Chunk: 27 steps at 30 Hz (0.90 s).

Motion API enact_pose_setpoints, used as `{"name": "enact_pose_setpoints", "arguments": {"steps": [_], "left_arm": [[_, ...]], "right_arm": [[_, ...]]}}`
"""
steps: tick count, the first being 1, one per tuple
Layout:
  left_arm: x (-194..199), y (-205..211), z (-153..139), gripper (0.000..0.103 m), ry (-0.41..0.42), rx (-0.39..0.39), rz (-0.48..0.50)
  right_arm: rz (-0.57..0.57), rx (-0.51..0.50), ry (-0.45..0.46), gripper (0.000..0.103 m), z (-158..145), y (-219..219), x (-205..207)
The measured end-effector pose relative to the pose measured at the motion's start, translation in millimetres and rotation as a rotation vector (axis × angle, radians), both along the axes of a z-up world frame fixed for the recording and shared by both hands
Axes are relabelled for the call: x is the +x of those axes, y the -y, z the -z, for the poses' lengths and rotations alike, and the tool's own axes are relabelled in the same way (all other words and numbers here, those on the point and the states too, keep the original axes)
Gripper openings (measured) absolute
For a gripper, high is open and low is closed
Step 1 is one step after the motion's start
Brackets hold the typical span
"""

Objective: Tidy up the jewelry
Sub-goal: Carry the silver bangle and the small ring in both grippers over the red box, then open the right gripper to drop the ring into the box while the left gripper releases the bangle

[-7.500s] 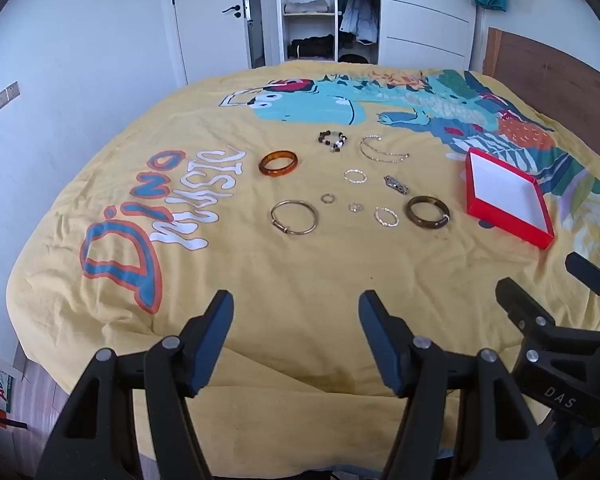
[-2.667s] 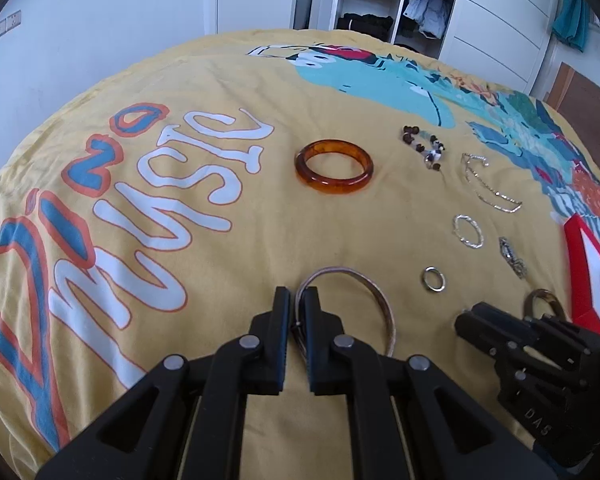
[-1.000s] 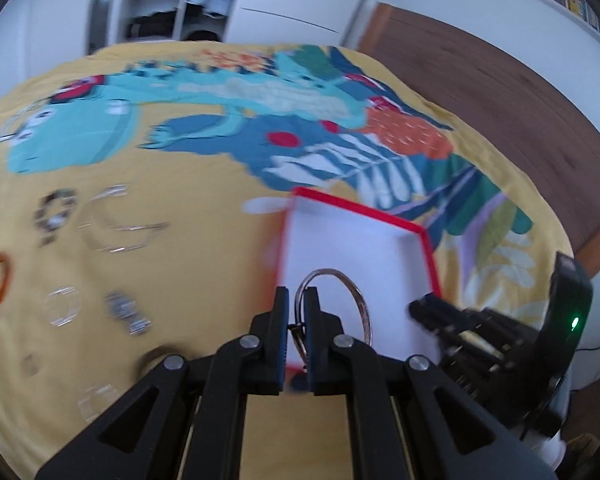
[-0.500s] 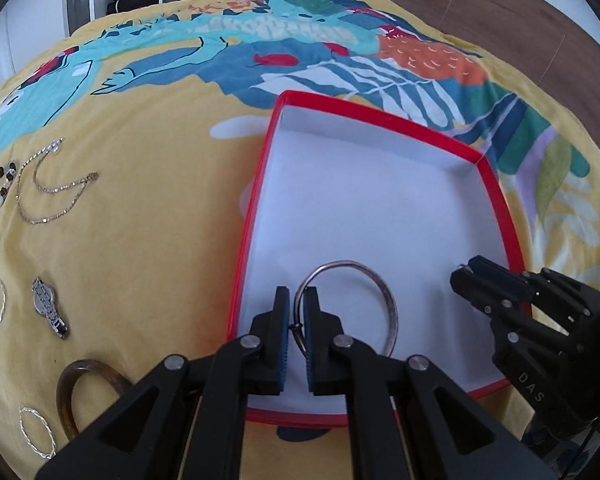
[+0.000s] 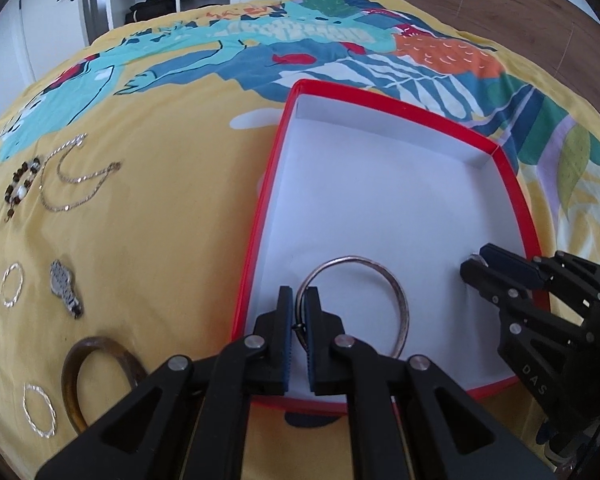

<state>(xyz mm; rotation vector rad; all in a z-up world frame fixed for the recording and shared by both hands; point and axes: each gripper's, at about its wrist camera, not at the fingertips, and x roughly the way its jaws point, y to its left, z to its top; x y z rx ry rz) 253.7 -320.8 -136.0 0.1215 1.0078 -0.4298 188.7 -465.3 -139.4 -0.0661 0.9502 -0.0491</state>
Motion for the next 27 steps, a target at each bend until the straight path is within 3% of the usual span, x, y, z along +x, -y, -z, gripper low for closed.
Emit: {"name": "enact_pose_setpoints", "arguments": {"steps": [17,27], "left_arm": [[-10.1,-6.6,2.0,0.007,-0.015,0.010,-0.042],[-12.5,-5.9,-0.1,0.007,0.005,0.016,-0.034]], "right_arm": [[-0.083,-0.022,-0.017,0.018,-1.1,-4.4,3.9],[-0.090,-0.037,-0.020,0.025,-2.3,-5.4,1.7]]}}
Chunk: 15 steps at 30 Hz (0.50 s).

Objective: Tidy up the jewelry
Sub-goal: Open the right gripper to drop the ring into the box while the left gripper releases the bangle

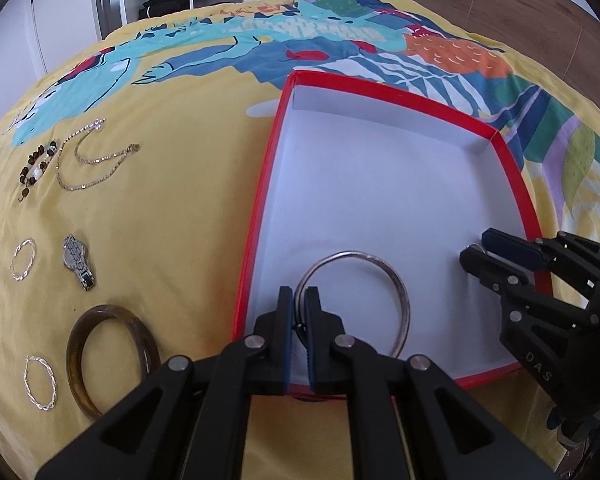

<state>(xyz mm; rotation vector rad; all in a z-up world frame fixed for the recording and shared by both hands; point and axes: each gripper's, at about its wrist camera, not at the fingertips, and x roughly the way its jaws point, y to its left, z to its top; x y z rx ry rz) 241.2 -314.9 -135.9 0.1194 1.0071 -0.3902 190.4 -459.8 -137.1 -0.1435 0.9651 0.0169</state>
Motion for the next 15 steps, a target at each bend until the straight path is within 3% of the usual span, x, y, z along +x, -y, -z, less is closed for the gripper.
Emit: {"name": "enact_pose_setpoints", "arguments": {"steps": [7,12,15], "left_arm": [[-1.1,-2.1,-4.6,0.007,-0.001,-0.022,0.010],[-4.7,-6.6,-19.1,0.020,0.008,-0.061,0.029],[-11.1,-8.6,-34.8,0.020,0.033,-0.075,0.052]], "right_arm": [[0.011,0.022,0.010,0.031,-4.2,-0.7,-1.7],[0.063,0.037,0.040,0.035,-21.3,6.3,-10.9],[0.094,0.029,0.060,0.036,-37.1,9.1,-19.7]]}}
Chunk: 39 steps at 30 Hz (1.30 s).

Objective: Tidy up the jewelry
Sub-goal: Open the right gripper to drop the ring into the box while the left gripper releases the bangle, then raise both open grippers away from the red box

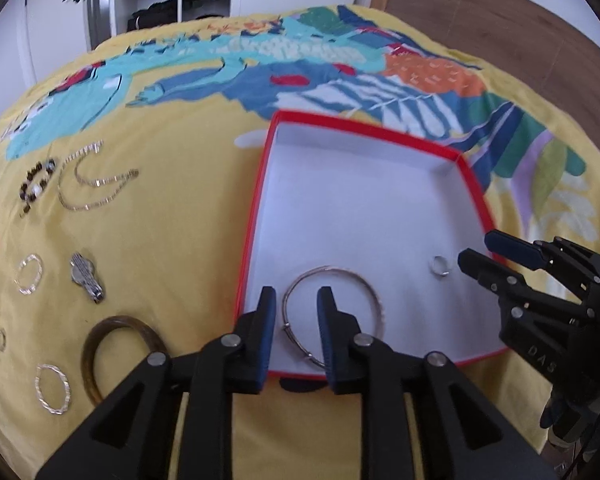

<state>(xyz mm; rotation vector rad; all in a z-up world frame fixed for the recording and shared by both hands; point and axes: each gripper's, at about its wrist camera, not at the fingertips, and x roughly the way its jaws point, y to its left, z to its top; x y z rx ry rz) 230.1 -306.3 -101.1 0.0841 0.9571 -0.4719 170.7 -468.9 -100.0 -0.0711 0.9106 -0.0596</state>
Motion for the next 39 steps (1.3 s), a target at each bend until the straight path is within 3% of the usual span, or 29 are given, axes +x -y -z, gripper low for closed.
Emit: {"name": "enact_pose_setpoints", "arguments": {"steps": [7,14,20,29,39], "left_arm": [[-20.2,-37.5,-49.1,0.022,0.067,-0.057,-0.013],[-44.0,-121.9,-81.5,0.027,0.086,0.001,-0.120],[-80.4,-210.7,-92.7,0.028,0.106,0.049,-0.227],[-120.9,-307.9,-89.9,0.028,0.087,0.067,-0.376],[-119.8,-330.4,-74.8,0.028,0.063,0.073,-0.399]], "right_arm": [[0.048,0.023,0.064,0.036,-47.5,-10.8,-28.3],[0.022,0.073,0.114,0.036,-85.5,-56.4,-60.8],[-0.038,0.108,0.132,0.036,-103.2,-105.2,-84.5],[-0.107,0.146,0.124,0.036,-109.9,-160.5,-103.2],[-0.176,0.201,0.049,0.034,-81.7,-203.3,-91.8]]}}
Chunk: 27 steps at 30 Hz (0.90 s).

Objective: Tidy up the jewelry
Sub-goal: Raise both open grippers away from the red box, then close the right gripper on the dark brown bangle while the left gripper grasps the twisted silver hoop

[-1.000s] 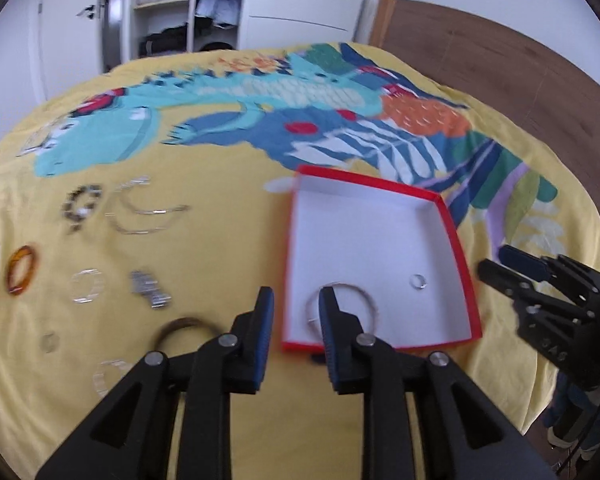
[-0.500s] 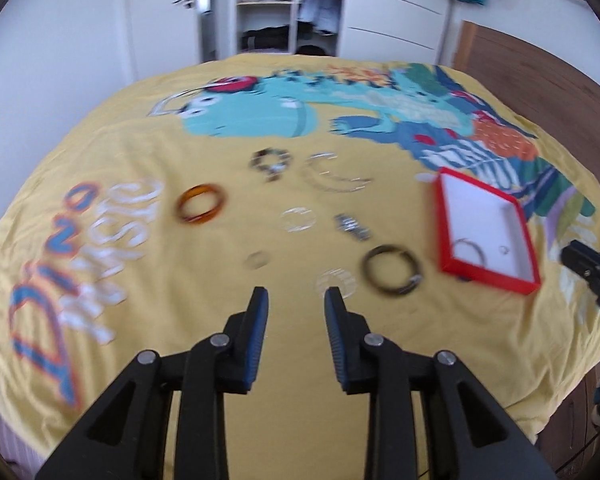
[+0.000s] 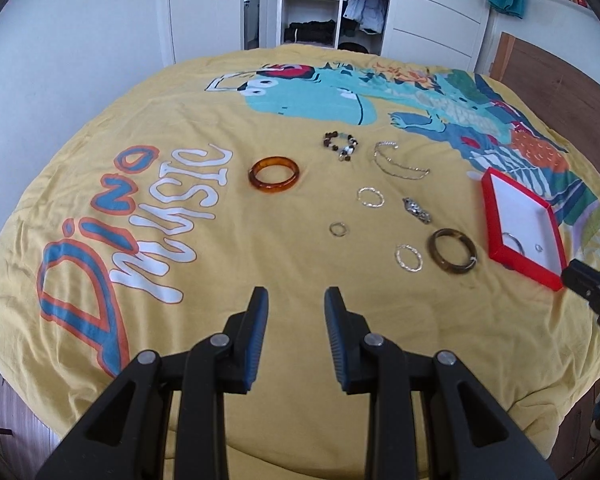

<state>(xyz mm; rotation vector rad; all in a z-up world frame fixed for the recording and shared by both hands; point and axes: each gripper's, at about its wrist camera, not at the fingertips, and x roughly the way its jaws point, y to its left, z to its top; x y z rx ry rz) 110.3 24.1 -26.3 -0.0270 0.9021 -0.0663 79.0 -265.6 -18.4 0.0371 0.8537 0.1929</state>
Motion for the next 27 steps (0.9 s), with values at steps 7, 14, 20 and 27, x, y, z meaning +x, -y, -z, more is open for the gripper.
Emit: {"name": "enact_pose_setpoints", "arguments": {"steps": [7,14,20,27], "left_arm": [[23.9,-1.5,25.3,0.028,-0.051,-0.007,-0.011],[45.5,4.3,47.8,0.028,-0.094,-0.019,-0.010],[61.5,18.2,61.7,0.028,-0.119,-0.029,0.012],[83.4,28.6,74.1,0.028,-0.132,-0.037,0.008]], "right_arm": [[-0.052,0.039,-0.056,0.034,29.2,-20.1,18.3],[-0.074,0.062,-0.091,0.034,52.6,-26.2,39.5],[-0.059,0.069,-0.115,0.034,68.3,-19.1,57.0],[0.003,0.101,-0.151,0.034,89.7,-3.2,70.5]]}}
